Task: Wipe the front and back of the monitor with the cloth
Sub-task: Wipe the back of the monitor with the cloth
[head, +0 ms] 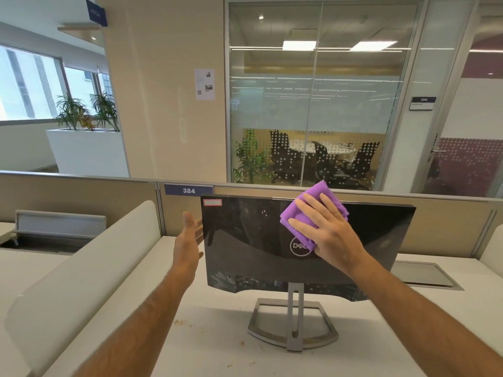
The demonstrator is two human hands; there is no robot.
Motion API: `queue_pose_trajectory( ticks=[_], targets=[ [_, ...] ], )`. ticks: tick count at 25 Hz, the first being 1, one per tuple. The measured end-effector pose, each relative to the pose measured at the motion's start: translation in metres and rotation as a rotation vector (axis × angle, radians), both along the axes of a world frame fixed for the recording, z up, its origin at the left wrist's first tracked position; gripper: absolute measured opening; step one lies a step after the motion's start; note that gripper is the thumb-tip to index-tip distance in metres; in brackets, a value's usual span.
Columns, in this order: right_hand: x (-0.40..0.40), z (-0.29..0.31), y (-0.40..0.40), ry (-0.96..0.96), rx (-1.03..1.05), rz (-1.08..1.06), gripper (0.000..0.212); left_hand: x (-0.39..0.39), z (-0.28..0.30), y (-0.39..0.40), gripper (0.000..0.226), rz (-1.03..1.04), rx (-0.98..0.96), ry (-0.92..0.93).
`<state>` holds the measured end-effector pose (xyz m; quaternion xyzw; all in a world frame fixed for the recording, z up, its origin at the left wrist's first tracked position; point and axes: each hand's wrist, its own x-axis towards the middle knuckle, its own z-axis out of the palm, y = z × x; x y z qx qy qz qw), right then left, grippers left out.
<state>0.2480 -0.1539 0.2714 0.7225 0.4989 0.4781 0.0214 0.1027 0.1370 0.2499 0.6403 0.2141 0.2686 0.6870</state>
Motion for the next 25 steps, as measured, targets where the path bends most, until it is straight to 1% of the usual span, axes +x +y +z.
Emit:
queue_pose_trajectory(
  ticks=[1, 3, 4, 5, 7, 8, 9, 12, 13, 16, 17, 18, 20, 21, 22, 24, 25],
  targets=[
    [-0.002, -0.003, 0.003, -0.016, -0.031, 0.009, 0.054, 0.000, 0.000, 0.000, 0.080, -0.002, 0.000, 0.000],
    [-0.009, -0.017, 0.008, -0.106, -0.298, 0.079, 0.057, 0.001, 0.000, 0.000, 0.080, -0.002, 0.002, 0.001],
    [-0.011, -0.018, 0.009, -0.143, -0.384, 0.103, 0.060, 0.001, 0.000, 0.000, 0.080, 0.000, 0.003, -0.001],
    [-0.011, -0.014, 0.010, -0.152, -0.364, 0.095, 0.060, 0.001, -0.001, 0.001, 0.080, 0.001, 0.005, -0.002],
    [-0.009, -0.003, 0.013, -0.059, -0.115, 0.025, 0.055, 0.000, -0.001, 0.001, 0.080, -0.001, 0.010, -0.006],
    [-0.010, 0.001, 0.016, -0.011, -0.025, -0.007, 0.054, 0.000, -0.001, 0.001, 0.080, -0.002, 0.010, -0.005],
    [-0.011, 0.001, 0.020, -0.021, -0.039, 0.000, 0.053, 0.001, -0.001, 0.001, 0.081, -0.003, 0.008, -0.002],
    [-0.018, -0.013, 0.026, -0.153, -0.411, 0.110, 0.057, 0.000, 0.000, 0.000, 0.080, -0.007, 0.007, -0.004],
    [-0.018, -0.011, 0.027, -0.167, -0.406, 0.111, 0.057, -0.001, 0.000, 0.001, 0.080, -0.009, 0.009, -0.005],
    [-0.014, 0.005, 0.032, -0.048, -0.055, 0.004, 0.053, -0.002, 0.001, 0.001, 0.080, -0.016, 0.010, -0.002],
    [-0.015, 0.005, 0.036, -0.044, -0.043, -0.003, 0.054, -0.002, 0.001, 0.001, 0.081, -0.018, 0.011, -0.001],
    [-0.018, 0.000, 0.040, -0.075, -0.132, 0.023, 0.054, -0.003, 0.001, 0.001, 0.081, -0.021, 0.012, -0.001],
    [-0.023, -0.007, 0.046, -0.141, -0.385, 0.097, 0.057, -0.002, 0.001, 0.002, 0.080, -0.025, 0.009, -0.008],
    [-0.023, -0.003, 0.047, -0.154, -0.401, 0.102, 0.057, -0.002, 0.001, 0.002, 0.079, -0.027, 0.007, -0.010],
    [-0.022, 0.003, 0.049, -0.133, -0.328, 0.069, 0.057, -0.003, 0.000, 0.003, 0.079, -0.029, 0.006, -0.012],
    [-0.022, 0.016, 0.054, -0.029, -0.119, -0.010, 0.056, -0.003, 0.000, 0.003, 0.079, -0.026, 0.002, -0.014],
    [-0.023, 0.017, 0.058, -0.022, -0.110, -0.016, 0.055, -0.003, 0.000, 0.003, 0.079, -0.024, 0.001, -0.013]
  ],
)
